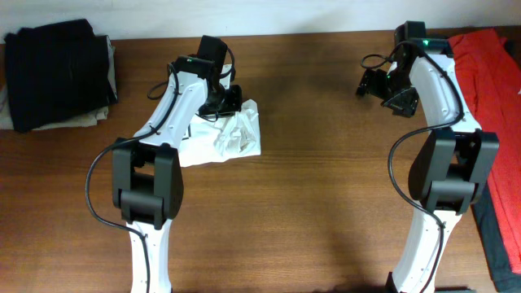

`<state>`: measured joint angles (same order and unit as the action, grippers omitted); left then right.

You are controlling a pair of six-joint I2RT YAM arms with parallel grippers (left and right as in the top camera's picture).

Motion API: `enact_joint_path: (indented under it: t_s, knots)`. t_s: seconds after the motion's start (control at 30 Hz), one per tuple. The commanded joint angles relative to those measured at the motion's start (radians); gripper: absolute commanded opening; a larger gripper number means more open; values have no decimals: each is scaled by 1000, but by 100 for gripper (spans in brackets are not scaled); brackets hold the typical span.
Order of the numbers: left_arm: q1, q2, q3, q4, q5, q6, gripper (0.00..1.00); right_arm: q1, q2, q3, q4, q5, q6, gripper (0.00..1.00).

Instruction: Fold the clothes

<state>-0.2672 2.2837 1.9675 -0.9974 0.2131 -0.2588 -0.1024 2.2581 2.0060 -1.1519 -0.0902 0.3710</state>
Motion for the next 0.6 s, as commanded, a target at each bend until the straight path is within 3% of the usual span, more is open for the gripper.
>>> enact_joint_path:
  t_s: [0.0, 0.23, 0.57]
  knots:
    - [-5, 7, 38, -6, 97, -2, 1, -3, -11, -3, 0, 10, 12, 99]
    - [-42, -11, 126, -129, 146, -2, 1, -3, -11, -3, 0, 10, 12, 99]
    - [-140, -8, 110, -87, 97, -3, 1, -3, -11, -3, 0, 10, 12, 99]
